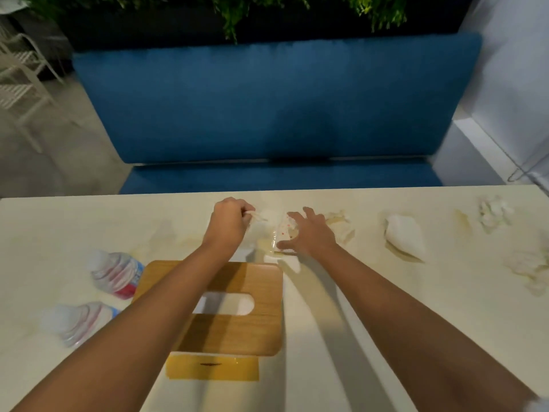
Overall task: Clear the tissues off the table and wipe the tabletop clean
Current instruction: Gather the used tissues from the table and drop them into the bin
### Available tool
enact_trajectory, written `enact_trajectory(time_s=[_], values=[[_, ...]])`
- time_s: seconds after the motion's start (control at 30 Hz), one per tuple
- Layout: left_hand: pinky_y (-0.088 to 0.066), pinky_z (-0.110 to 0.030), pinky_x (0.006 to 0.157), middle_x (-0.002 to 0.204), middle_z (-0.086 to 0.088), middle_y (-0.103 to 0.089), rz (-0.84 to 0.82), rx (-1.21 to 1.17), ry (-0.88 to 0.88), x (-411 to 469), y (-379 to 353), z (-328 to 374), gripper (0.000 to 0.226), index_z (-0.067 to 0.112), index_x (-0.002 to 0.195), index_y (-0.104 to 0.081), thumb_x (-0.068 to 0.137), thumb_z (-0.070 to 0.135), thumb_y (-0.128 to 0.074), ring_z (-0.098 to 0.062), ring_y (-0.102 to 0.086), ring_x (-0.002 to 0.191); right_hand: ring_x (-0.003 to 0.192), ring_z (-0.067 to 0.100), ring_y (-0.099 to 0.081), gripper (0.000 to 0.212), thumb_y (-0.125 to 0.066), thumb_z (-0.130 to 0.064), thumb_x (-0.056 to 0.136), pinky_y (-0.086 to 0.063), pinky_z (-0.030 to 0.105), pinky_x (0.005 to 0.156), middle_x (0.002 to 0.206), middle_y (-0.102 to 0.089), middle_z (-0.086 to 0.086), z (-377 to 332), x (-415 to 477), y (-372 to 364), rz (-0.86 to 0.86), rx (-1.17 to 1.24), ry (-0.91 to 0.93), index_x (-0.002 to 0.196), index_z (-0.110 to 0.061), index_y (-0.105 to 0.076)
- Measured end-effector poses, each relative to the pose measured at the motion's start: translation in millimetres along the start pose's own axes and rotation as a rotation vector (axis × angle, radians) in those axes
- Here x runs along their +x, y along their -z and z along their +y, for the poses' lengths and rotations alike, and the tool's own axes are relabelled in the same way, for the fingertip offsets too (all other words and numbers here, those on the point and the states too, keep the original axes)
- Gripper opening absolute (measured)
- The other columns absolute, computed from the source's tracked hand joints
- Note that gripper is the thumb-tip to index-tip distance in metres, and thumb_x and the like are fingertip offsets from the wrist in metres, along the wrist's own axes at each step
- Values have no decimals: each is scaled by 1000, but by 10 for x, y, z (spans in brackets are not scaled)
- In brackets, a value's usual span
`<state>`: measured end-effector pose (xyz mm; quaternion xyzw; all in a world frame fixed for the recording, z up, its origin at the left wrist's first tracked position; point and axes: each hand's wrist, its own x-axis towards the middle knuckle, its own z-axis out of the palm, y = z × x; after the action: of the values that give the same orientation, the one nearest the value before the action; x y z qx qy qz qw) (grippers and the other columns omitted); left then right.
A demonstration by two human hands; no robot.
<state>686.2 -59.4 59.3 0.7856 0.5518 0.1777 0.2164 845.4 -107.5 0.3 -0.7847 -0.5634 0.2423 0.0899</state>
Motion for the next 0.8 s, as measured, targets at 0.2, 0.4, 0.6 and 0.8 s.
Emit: enact_trajectory(time_s=[0.2,0.4,0.6,0.8], values=[[-34,-9,70,115,-7,-65,-45,-24,13,45,-38,-170,21,5,107,-68,92,6,-54,-8,-51,82,125,27,-30,72,-65,-52,75,-40,35,91,134,-32,6,-50,149,-171,-79,-244,9,137,-29,-36],[-37,-13,72,116,-4,-65,-58,-44,15,-21,-25,-202,22,7,110,-67,94,8,-52,-6,-51,77,116,28,-41,50,-50,-48,89,-43,34,88,128,-42,10,-119,71,-201,38,-281,51,131,-20,-44],[-37,-14,78,115,-5,-65,-35,-74,-11,-144,144,-153,23,8,112,-66,94,9,-52,-8,-51,85,108,29,-47,34,-43,-28,96,-46,37,81,122,-45,13,-165,-182,-8,190,-73,70,125,-11,-46],[-40,-17,80,112,-7,-65,-17,-198,-85,-313,323,22,22,8,112,-66,93,11,-54,-9,-51,88,94,27,-54,33,-45,-24,94,-48,38,82,118,-48,11,-248,-631,250,299,120,4,123,-10,-49]])
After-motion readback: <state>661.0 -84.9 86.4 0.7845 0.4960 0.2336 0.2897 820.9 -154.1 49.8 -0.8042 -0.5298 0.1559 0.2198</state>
